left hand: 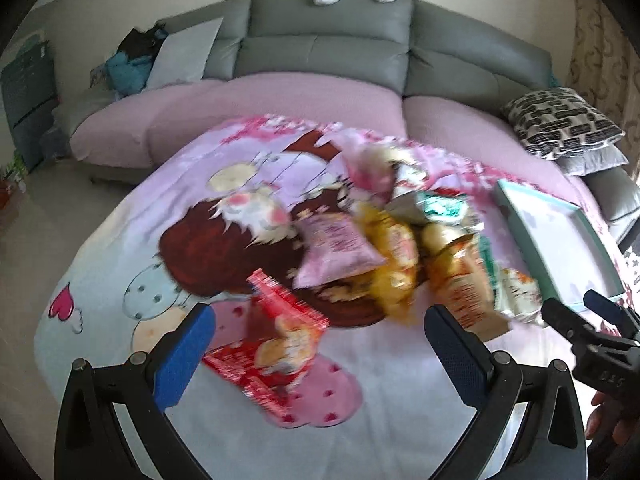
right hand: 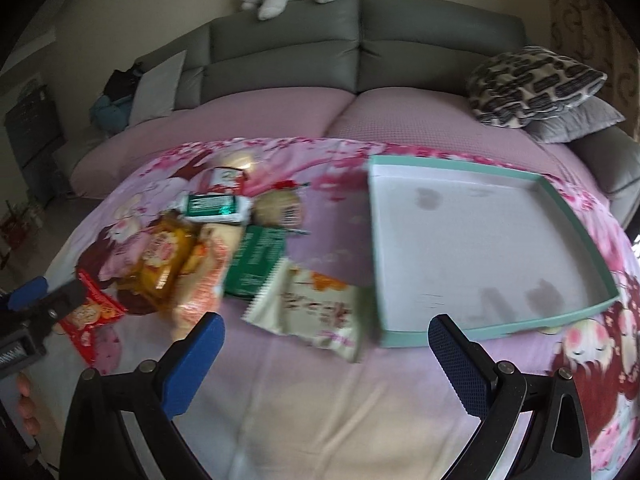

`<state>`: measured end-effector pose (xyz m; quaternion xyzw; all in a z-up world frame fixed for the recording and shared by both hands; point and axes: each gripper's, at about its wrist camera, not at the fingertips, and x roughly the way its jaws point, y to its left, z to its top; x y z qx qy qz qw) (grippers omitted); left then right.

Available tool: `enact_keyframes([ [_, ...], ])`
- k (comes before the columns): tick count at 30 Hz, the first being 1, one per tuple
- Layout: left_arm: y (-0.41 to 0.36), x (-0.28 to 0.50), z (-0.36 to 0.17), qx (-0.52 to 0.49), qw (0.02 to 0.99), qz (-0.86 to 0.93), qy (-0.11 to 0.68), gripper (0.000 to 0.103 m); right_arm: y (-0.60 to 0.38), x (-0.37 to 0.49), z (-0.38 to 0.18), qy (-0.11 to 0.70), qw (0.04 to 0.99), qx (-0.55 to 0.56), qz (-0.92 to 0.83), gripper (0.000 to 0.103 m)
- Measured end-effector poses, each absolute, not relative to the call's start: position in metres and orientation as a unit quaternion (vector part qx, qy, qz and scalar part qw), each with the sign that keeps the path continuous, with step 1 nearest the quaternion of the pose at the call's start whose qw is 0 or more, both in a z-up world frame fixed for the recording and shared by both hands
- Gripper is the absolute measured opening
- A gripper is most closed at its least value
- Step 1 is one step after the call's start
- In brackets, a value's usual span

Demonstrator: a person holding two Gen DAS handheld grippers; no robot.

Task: Organize snacks
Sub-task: 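Grasp the red chip bag with the left tool while the right tool grasps the cream bread pack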

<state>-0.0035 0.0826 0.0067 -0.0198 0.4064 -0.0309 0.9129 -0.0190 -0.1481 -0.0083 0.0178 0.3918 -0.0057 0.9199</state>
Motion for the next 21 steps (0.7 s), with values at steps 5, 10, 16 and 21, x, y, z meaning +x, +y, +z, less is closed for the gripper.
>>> enact_keyframes([
  [5, 0.101, 0.005, -0.010, -0.027, 0.901, -0.014, 0.433, 0.103, -0.125, -0.014, -0.006, 0.405, 0.911, 0.068, 0.047, 0.103],
  [10, 0.107, 0.011, -0.026, -0.003, 0.890, 0.009, 0.456, 0.103, -0.105, -0.003, -0.015, 0.423, 0.900, 0.075, 0.069, 0.103],
  [16, 0.110, 0.018, -0.038, -0.006, 0.885, 0.006, 0.465, 0.103, -0.097, 0.014, -0.031, 0.437, 0.892, 0.090, 0.069, 0.098],
  [21, 0.105, 0.022, -0.043, 0.006, 0.887, 0.001, 0.462, 0.103, -0.094, 0.028, -0.044, 0.455, 0.884, 0.087, 0.066, 0.098],
])
